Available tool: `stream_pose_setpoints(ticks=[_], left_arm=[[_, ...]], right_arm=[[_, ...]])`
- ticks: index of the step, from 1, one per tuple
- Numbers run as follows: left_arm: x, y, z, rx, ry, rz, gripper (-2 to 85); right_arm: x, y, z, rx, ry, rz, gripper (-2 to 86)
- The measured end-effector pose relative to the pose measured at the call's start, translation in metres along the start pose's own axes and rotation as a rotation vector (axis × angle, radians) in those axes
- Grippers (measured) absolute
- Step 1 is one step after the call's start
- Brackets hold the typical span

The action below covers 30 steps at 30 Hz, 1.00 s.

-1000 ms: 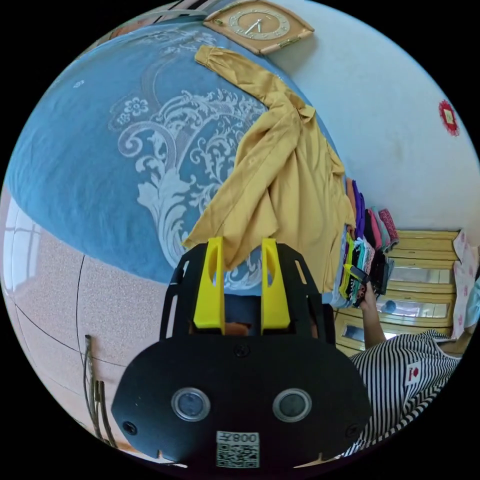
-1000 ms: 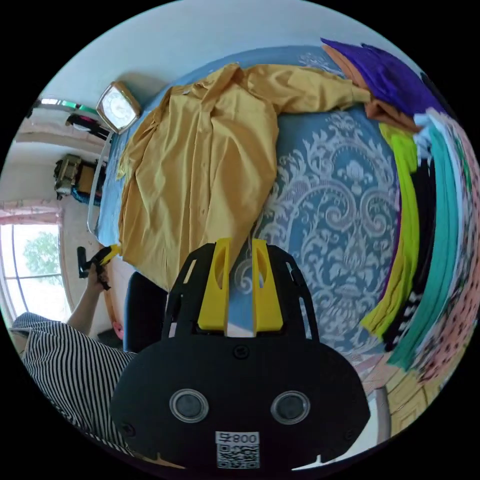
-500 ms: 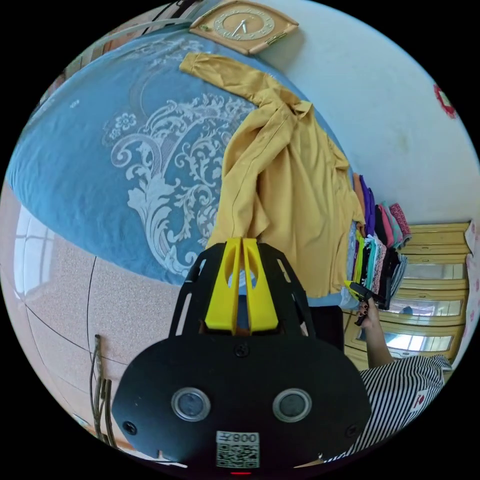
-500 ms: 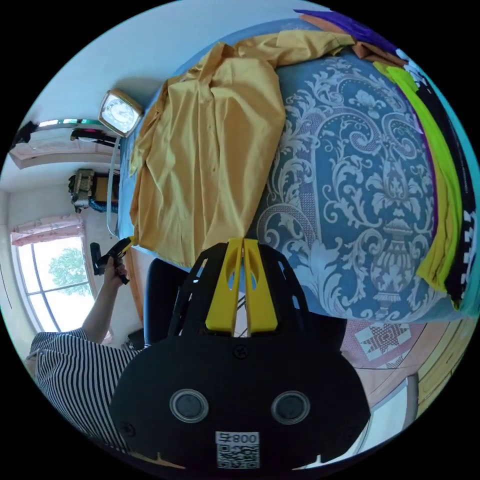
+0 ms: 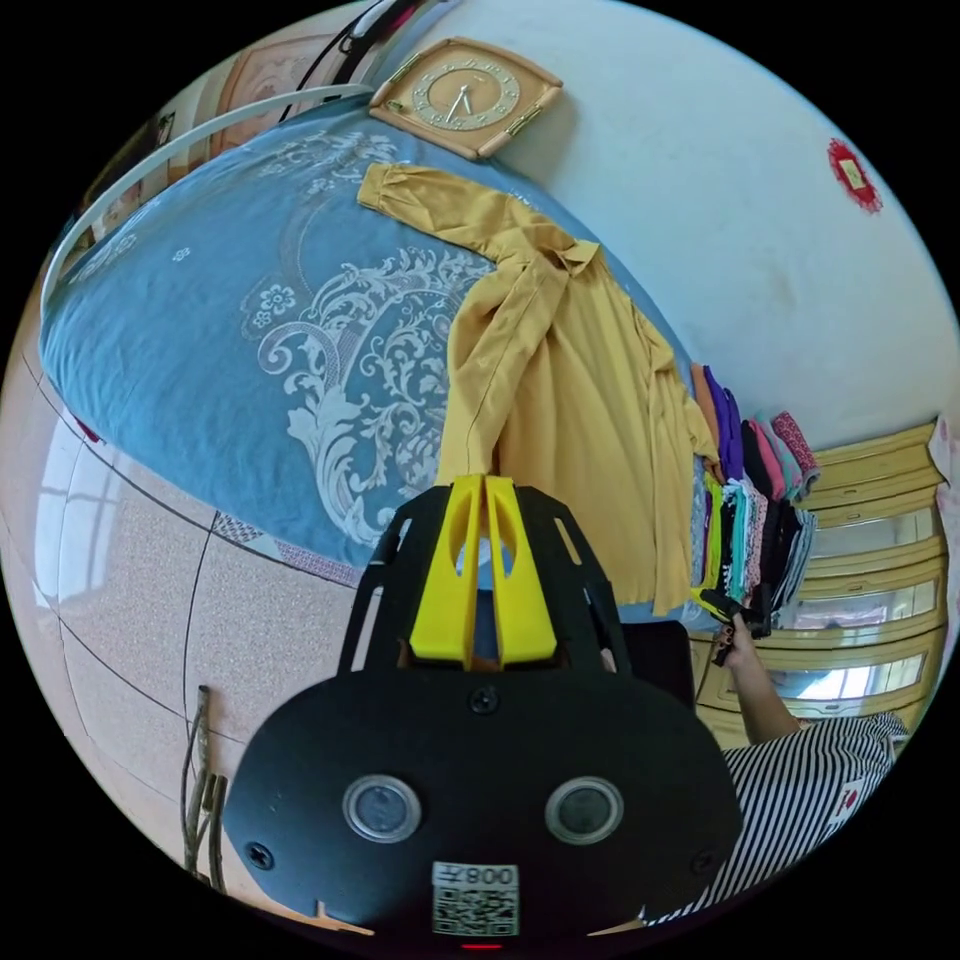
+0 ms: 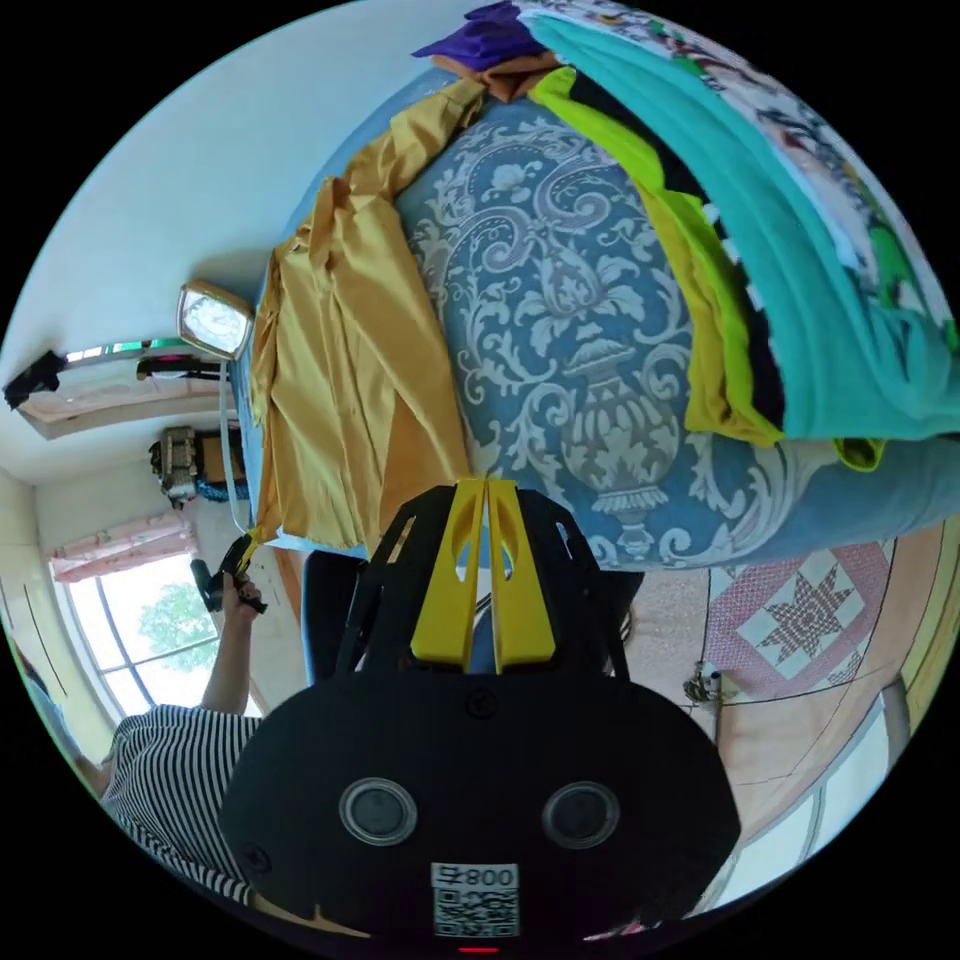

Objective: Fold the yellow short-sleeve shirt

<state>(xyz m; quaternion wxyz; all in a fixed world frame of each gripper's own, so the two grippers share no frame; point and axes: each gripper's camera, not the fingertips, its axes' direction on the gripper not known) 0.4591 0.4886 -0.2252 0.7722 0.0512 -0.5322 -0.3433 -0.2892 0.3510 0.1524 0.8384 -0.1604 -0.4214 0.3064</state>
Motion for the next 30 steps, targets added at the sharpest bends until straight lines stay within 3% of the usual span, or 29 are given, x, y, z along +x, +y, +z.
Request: stream_pose_setpoints(ticks=[6, 10, 12, 23, 27, 30], left_arm=[[0.058, 0.011, 0.001, 0.031, -0.017, 0.2, 0.4], [0.132, 0.026, 0.043, -0.159, -0.189, 0.556, 0.3], [0.149, 0.034, 0.064, -0.211, -0.263, 0.625, 0.3], [0.193, 0.04, 0.096, -0.217, -0.147, 0.707, 0.3], [0.218, 0.046, 0.13, -0.298, -0.128, 0.81, 0.3], [0.218, 0.04, 0.148, -0.319, -0.084, 0.77, 0.3]], right_arm=[[-0.03, 0.004, -0.021, 0.067, 0.025, -0.025, 0.3], [-0.072, 0.0, -0.018, 0.058, 0.05, -0.107, 0.6], [-0.114, -0.013, -0.007, 0.032, 0.047, -0.194, 1.0], [-0.368, -0.152, 0.087, -0.124, -0.053, -0.619, 3.6], [-0.452, -0.217, 0.107, -0.104, -0.028, -0.676, 4.7], [-0.494, -0.262, 0.115, -0.065, -0.019, -0.667, 5.6]])
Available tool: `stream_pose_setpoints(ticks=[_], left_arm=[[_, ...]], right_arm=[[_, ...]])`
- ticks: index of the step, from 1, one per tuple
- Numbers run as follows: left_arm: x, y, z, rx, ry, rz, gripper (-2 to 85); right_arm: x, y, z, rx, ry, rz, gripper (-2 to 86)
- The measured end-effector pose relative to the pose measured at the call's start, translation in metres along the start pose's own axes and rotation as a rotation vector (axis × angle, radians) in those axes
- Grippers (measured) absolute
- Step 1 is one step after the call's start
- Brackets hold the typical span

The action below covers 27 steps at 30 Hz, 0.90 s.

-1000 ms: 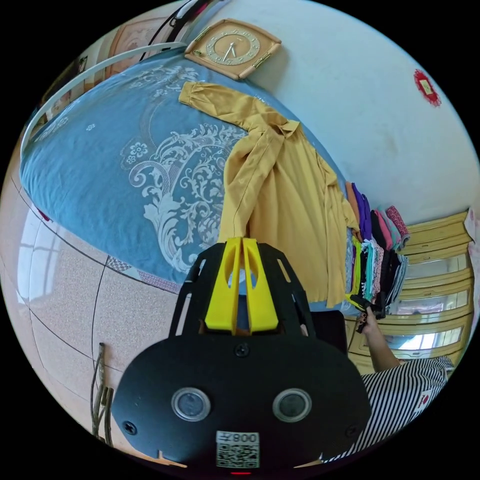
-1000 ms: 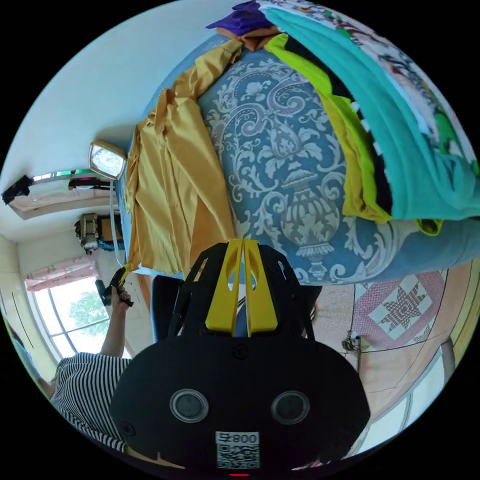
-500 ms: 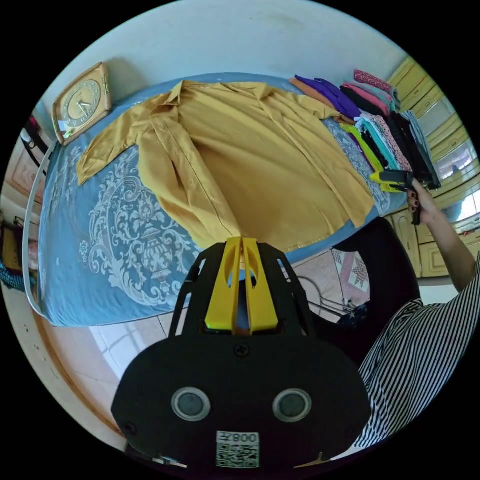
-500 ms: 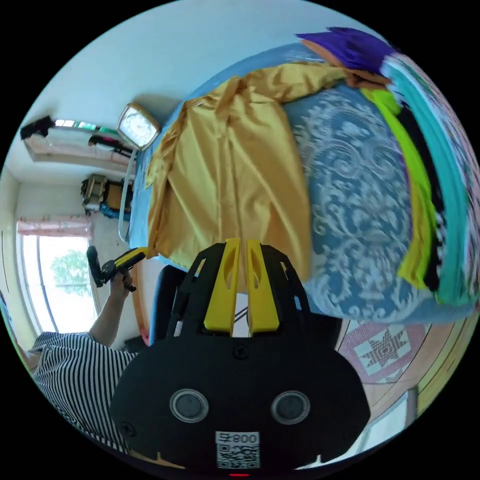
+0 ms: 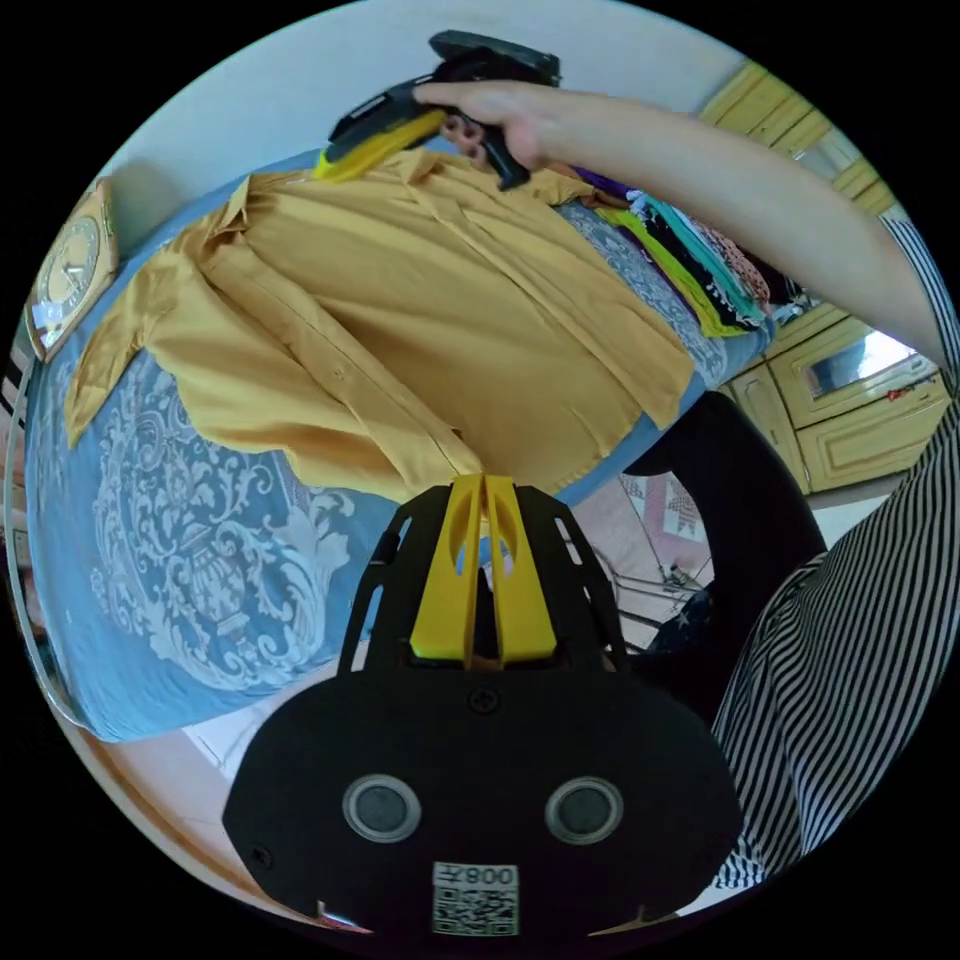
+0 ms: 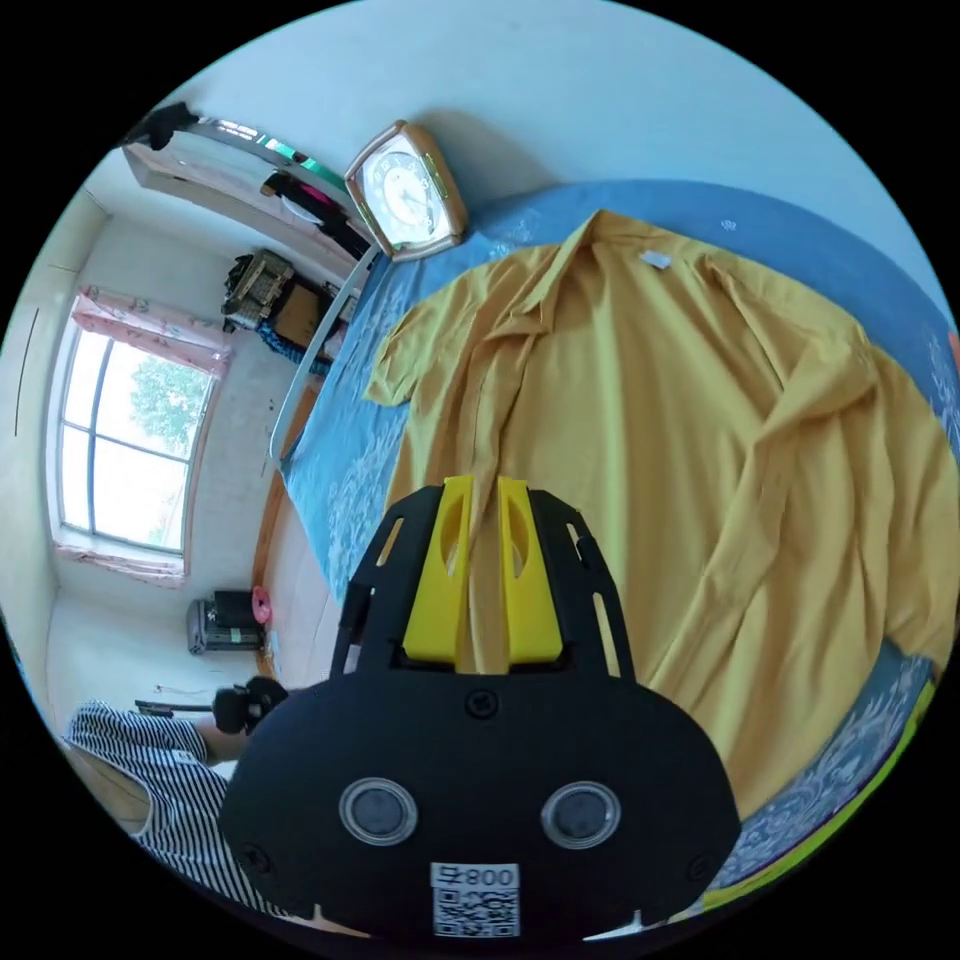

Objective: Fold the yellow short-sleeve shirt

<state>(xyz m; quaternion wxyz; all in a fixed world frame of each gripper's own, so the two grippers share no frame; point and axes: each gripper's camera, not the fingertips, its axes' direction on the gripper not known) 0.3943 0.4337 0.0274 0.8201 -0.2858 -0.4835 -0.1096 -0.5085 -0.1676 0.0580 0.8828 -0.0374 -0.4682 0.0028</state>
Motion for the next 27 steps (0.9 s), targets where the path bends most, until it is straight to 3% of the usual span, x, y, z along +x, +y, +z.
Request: stream_pose_setpoints(ticks=[11, 18, 27], left_arm=[[-0.025, -0.02, 0.026, 0.043, 0.146, -0.073, 0.4], [-0.041, -0.028, 0.044, 0.058, 0.22, -0.105, 0.4], [-0.051, -0.034, 0.047, 0.155, 0.288, -0.065, 0.4]], right_arm=[[-0.002, -0.185, 0.019, 0.092, -0.054, 0.123, 7.8], [-0.02, -0.26, 0.05, -0.023, -0.012, 0.162, 5.1], [-0.084, -0.317, -0.041, -0.017, 0.114, -0.012, 1.5]])
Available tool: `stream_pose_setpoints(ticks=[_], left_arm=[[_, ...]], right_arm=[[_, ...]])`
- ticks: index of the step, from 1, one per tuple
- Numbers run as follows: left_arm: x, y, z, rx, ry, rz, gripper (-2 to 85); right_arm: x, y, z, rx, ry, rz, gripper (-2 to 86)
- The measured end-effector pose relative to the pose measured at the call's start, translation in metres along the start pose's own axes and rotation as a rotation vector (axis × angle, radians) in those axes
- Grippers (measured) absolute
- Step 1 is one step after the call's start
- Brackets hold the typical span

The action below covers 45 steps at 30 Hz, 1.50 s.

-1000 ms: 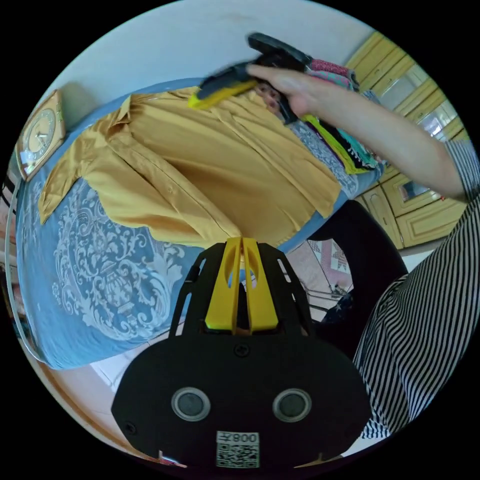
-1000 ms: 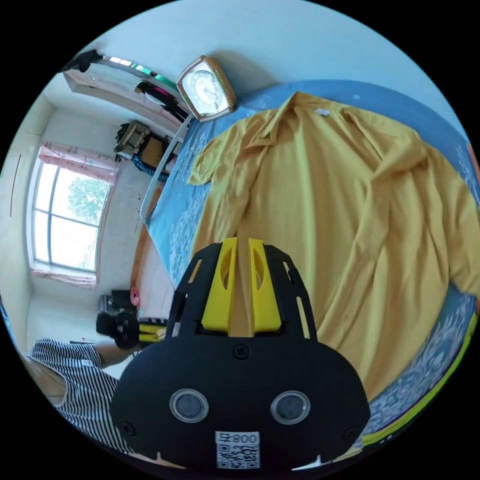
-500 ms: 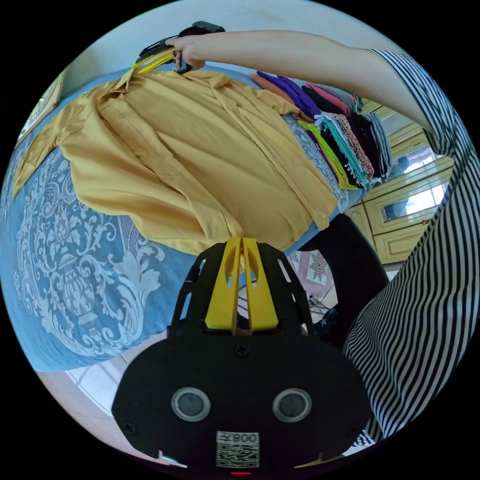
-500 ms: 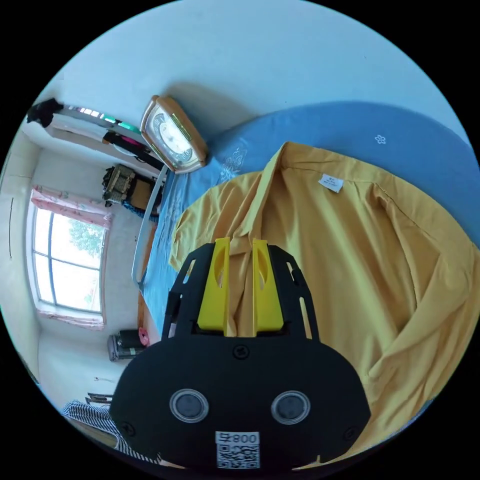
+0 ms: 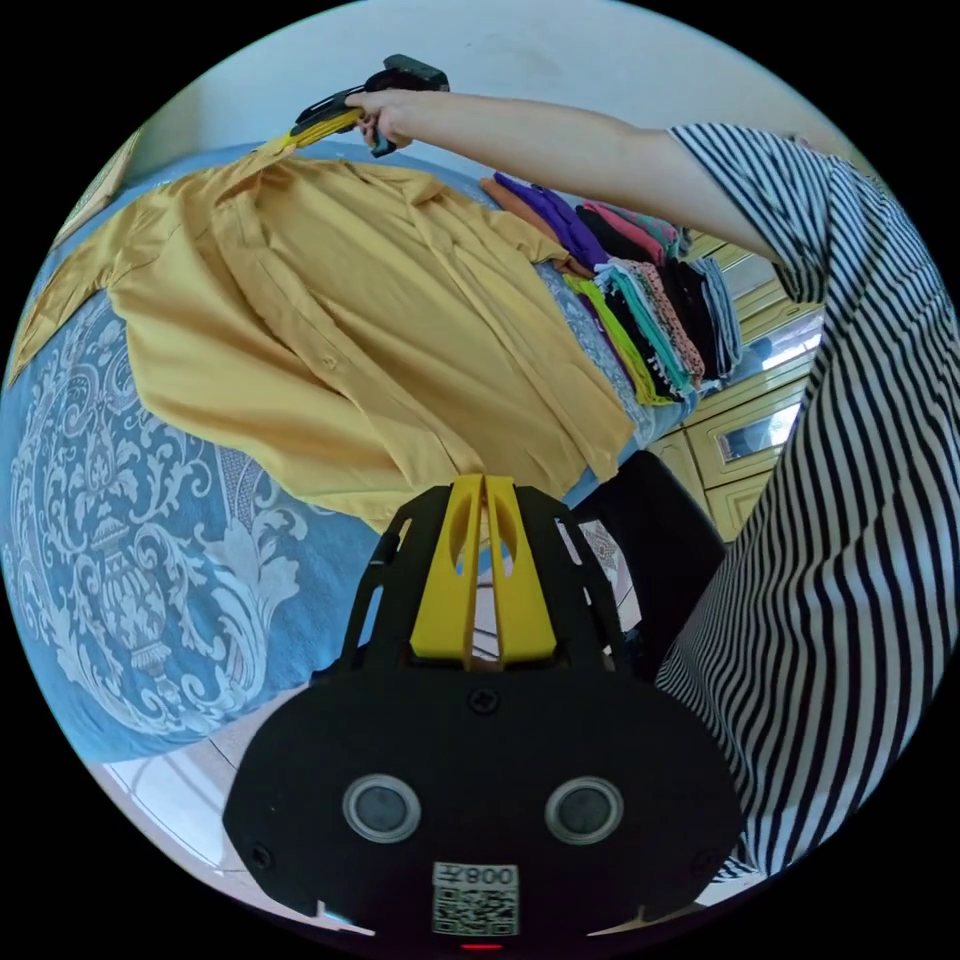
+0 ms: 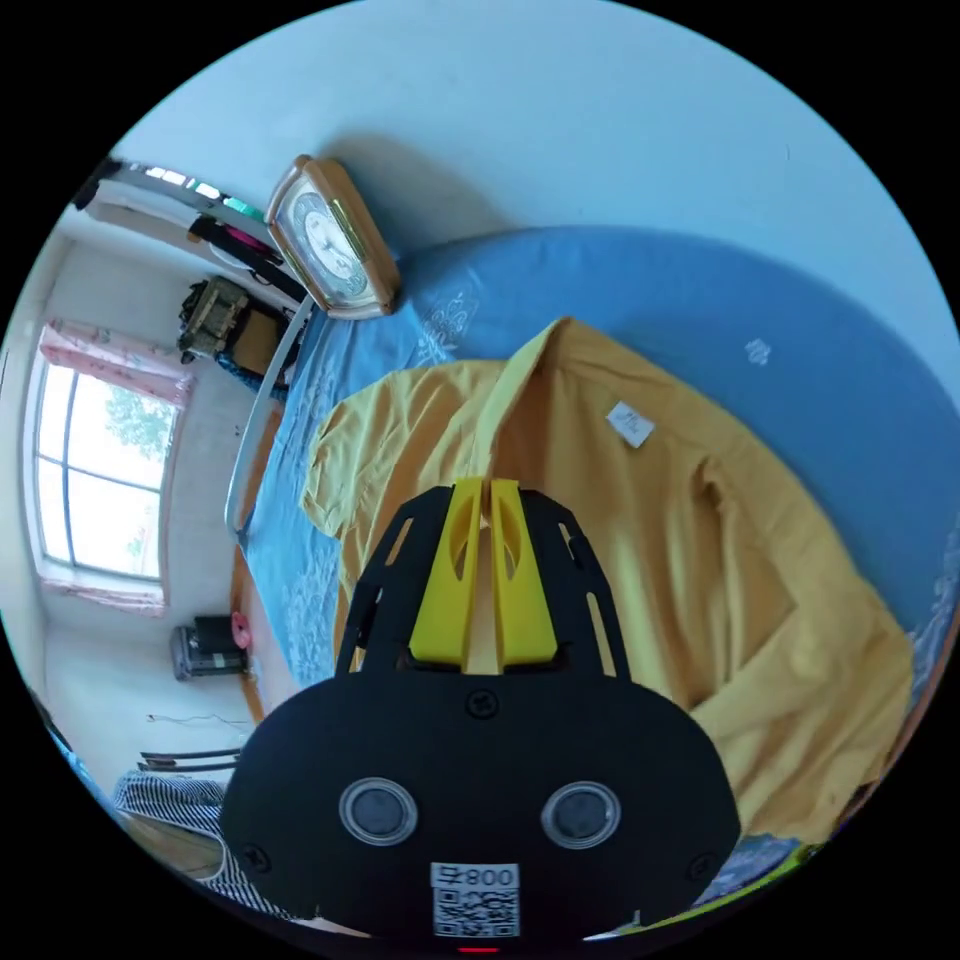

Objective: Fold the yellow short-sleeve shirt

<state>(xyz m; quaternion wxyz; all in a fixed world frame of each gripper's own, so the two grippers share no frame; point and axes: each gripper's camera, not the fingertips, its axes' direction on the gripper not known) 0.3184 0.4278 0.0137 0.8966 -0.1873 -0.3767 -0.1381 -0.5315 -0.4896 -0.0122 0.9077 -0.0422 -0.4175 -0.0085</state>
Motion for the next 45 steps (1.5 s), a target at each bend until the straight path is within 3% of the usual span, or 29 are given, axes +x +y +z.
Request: stream_pose_setpoints(ticks=[5, 11, 22, 26, 32, 38, 45], left_arm=[[-0.006, -0.003, 0.01, -0.001, 0.051, 0.028, 0.4], [-0.023, -0.002, 0.033, -0.051, 0.057, -0.002, 0.9], [-0.061, 0.032, 0.028, 0.045, 0.086, -0.167, 5.4], [-0.082, 0.048, 0.02, 0.11, 0.016, -0.297, 6.5], [-0.127, 0.069, 0.026, 0.228, 0.094, -0.49, 7.4], [-0.149, 0.066, 0.053, 0.21, 0.15, -0.494, 3.4], [-0.16, 0.084, 0.029, 0.304, 0.136, -0.48, 0.6]], right_arm=[[-0.028, -0.033, -0.039, -0.051, 0.206, -0.057, 1.5], [-0.043, -0.062, -0.011, -0.163, 0.332, -0.012, 2.1], [-0.058, -0.044, -0.062, -0.034, 0.221, 0.168, 5.4], [-0.115, 0.024, -0.089, -0.01, 0.04, 0.008, 4.7], [-0.273, 0.175, -0.05, -0.313, -0.145, -0.319, 5.7], [-0.394, 0.243, -0.019, -0.392, 0.037, -0.627, 5.7], [-0.404, 0.265, -0.019, -0.56, 0.039, -0.561, 2.6]])
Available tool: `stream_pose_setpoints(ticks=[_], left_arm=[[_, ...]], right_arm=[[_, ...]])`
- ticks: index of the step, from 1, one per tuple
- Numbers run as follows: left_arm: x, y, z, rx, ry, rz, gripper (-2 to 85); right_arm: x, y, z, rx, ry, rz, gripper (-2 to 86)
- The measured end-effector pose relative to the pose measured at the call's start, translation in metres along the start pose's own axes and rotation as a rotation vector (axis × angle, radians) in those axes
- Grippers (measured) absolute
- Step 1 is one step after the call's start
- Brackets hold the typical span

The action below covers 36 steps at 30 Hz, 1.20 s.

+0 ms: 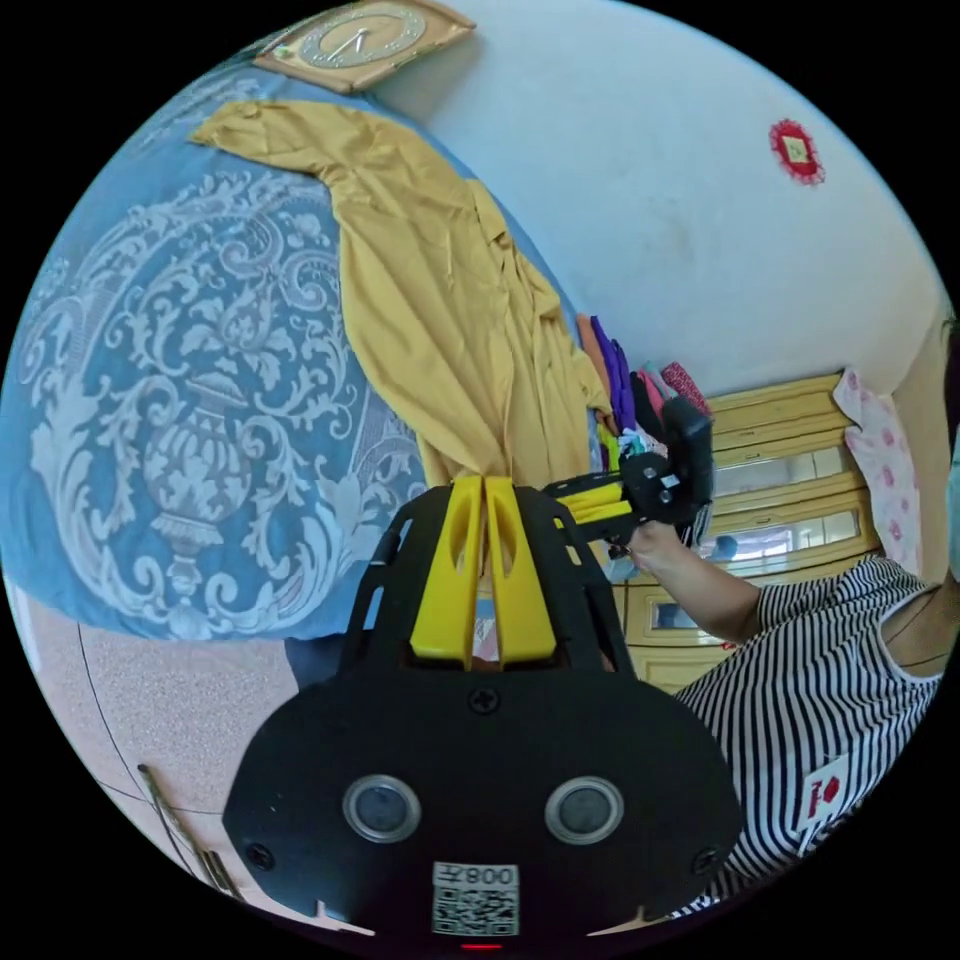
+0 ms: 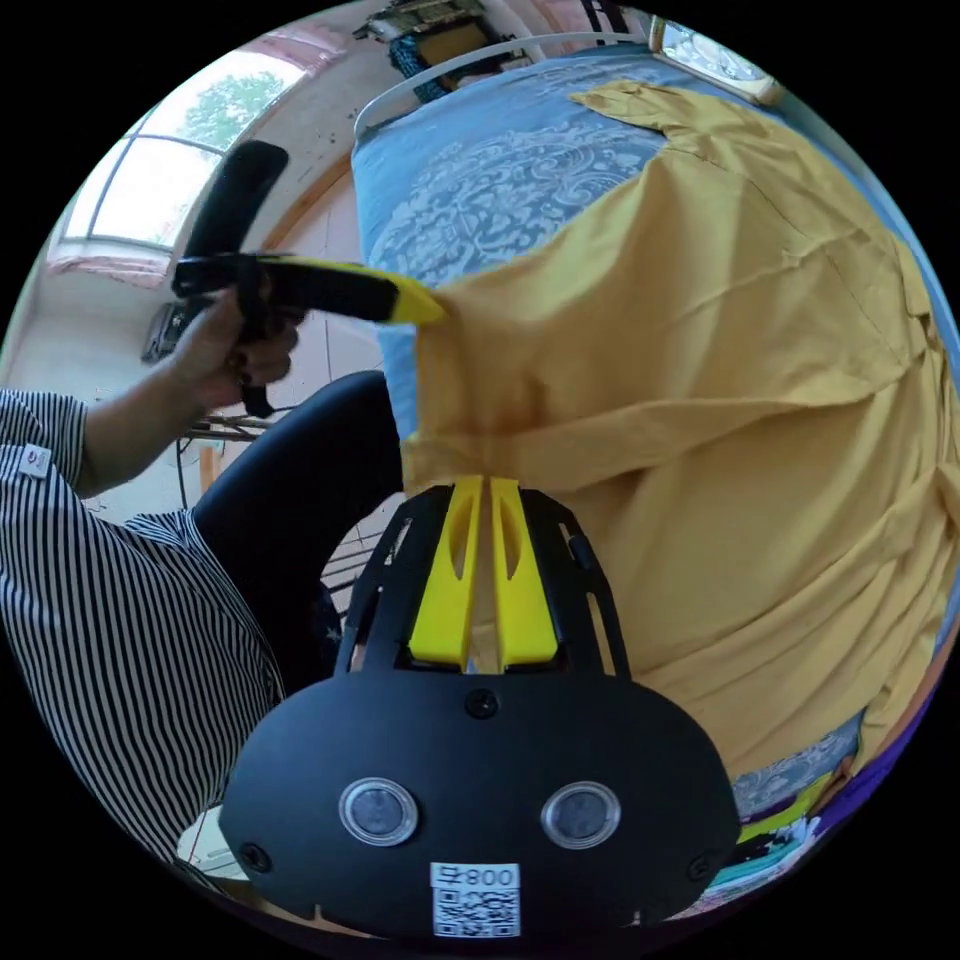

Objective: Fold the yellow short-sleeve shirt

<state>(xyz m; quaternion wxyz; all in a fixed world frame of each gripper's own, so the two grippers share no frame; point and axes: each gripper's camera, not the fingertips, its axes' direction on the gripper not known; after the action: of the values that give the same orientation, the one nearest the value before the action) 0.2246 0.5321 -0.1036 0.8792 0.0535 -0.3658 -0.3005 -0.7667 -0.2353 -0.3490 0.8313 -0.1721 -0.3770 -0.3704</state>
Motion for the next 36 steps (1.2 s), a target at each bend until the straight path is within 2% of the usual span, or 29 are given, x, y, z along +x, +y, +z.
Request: stream_pose_setpoints(ticks=[5, 9, 14, 17, 20, 26, 31, 36], left_arm=[[-0.021, 0.01, -0.03, 0.047, -0.012, -0.029, 0.6], [-0.049, 0.021, -0.033, 0.044, -0.116, -0.103, 1.3], [-0.07, 0.033, -0.03, 0.067, -0.087, -0.148, 2.9], [-0.077, 0.036, -0.023, 0.037, -0.115, -0.148, 3.6], [-0.085, 0.041, -0.02, 0.03, -0.15, -0.159, 3.9], [-0.111, 0.058, -0.011, 0.043, -0.054, -0.235, 3.5], [-0.119, 0.068, -0.009, 0.047, -0.037, -0.236, 3.1], [-0.124, 0.074, -0.007, 0.018, -0.035, -0.215, 3.1]], right_arm=[[-0.013, 0.027, 0.0, -0.063, 0.013, 0.079, 2.5], [-0.038, 0.029, -0.02, 0.038, -0.004, 0.108, 4.6], [-0.096, 0.008, -0.03, 0.12, 0.076, -0.046, 6.9], [-0.125, -0.001, -0.009, 0.029, 0.149, -0.127, 7.8], [-0.133, 0.005, 0.012, -0.046, 0.155, -0.062, 8.0], [-0.119, 0.04, 0.013, 0.07, 0.006, 0.201, 5.6], [-0.126, 0.059, 0.016, 0.066, 0.017, 0.23, 4.4], [-0.13, 0.095, 0.025, 0.119, -0.065, 0.308, 5.8]])
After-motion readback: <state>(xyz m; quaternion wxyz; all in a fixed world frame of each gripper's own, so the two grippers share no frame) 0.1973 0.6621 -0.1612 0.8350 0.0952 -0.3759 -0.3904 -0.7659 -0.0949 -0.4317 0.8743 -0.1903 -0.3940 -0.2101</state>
